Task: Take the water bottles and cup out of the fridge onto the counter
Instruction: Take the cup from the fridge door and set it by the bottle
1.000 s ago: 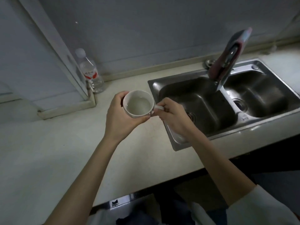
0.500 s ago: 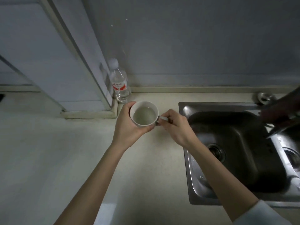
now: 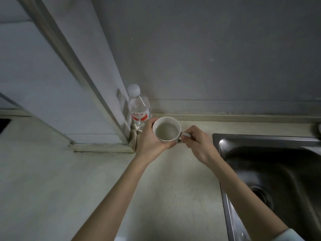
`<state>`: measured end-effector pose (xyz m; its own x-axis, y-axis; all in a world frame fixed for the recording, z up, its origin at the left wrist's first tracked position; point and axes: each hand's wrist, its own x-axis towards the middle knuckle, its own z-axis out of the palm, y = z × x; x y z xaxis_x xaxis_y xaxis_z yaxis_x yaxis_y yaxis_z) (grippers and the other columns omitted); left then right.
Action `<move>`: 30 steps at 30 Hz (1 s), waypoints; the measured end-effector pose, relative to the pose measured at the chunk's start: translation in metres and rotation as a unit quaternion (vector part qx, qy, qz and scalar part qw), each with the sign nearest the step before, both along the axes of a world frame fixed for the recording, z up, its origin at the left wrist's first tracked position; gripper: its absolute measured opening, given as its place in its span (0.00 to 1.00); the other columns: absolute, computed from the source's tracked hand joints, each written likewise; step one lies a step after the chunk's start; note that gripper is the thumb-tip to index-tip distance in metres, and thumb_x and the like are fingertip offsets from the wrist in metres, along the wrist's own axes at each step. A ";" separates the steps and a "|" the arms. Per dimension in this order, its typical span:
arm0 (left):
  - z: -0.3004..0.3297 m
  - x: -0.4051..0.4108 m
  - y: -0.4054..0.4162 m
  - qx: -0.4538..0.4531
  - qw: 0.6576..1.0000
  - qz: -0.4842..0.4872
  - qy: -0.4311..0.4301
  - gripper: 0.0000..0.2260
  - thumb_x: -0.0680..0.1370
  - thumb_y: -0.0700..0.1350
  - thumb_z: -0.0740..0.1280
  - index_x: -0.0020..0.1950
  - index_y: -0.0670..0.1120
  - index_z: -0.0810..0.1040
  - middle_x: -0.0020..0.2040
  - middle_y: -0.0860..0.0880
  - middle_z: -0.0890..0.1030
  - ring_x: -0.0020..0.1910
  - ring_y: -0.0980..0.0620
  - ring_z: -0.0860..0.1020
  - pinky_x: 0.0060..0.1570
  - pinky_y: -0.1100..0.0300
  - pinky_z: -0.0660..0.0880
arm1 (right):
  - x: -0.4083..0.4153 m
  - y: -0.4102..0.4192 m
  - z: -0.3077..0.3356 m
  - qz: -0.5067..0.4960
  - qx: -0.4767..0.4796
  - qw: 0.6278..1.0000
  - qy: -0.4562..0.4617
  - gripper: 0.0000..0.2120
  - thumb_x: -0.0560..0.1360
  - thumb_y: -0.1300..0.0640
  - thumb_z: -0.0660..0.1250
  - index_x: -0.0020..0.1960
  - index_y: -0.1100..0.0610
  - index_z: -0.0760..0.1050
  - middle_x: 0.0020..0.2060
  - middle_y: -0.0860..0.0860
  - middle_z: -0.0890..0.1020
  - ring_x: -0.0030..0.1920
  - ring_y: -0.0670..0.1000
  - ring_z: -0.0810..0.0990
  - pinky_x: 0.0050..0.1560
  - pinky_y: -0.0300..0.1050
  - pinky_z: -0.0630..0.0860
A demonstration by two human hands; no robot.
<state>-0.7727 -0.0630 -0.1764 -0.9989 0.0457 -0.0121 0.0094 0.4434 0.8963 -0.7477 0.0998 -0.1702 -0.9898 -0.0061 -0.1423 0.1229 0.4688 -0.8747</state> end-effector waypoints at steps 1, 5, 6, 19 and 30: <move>-0.003 -0.007 0.001 0.000 1.000 -0.002 -0.004 0.35 0.58 0.43 0.81 0.61 0.49 0.70 0.53 0.58 0.75 0.51 0.61 0.74 0.48 0.72 0.69 | -0.006 0.001 -0.003 -0.002 0.004 1.000 0.001 0.09 0.77 0.56 0.62 0.39 0.48 0.69 0.36 0.45 0.75 0.40 0.48 0.74 0.42 0.46 0.71; -0.011 -0.030 0.006 0.017 1.000 -0.001 -0.009 0.34 0.57 0.41 0.81 0.59 0.49 0.70 0.54 0.54 0.76 0.51 0.61 0.75 0.45 0.76 0.69 | -0.029 0.004 -0.012 -0.008 -0.006 1.000 0.007 0.11 0.77 0.58 0.63 0.37 0.48 0.69 0.34 0.44 0.74 0.37 0.44 0.73 0.36 0.38 0.67; -0.014 -0.034 0.008 0.022 1.000 0.001 -0.013 0.34 0.58 0.40 0.81 0.60 0.48 0.71 0.54 0.54 0.76 0.51 0.62 0.75 0.44 0.77 0.69 | -0.034 0.005 -0.014 -0.007 -0.009 1.000 0.005 0.11 0.77 0.58 0.62 0.37 0.48 0.69 0.34 0.44 0.74 0.37 0.44 0.72 0.36 0.38 0.66; -0.041 -0.053 0.027 0.029 0.999 0.030 -0.029 0.31 0.59 0.38 0.79 0.55 0.55 0.70 0.51 0.57 0.76 0.50 0.58 0.76 0.45 0.73 0.70 | -0.065 0.014 -0.047 0.007 0.017 1.000 -0.020 0.11 0.78 0.58 0.61 0.38 0.48 0.68 0.34 0.43 0.74 0.37 0.43 0.72 0.36 0.37 0.65; -0.051 -0.063 0.027 0.031 0.999 0.017 -0.037 0.32 0.62 0.37 0.78 0.56 0.56 0.66 0.53 0.55 0.74 0.55 0.54 0.74 0.49 0.69 0.68 | -0.073 0.006 -0.063 -0.025 0.012 0.999 -0.029 0.05 0.77 0.58 0.62 0.42 0.54 0.71 0.34 0.45 0.74 0.36 0.44 0.71 0.34 0.38 0.64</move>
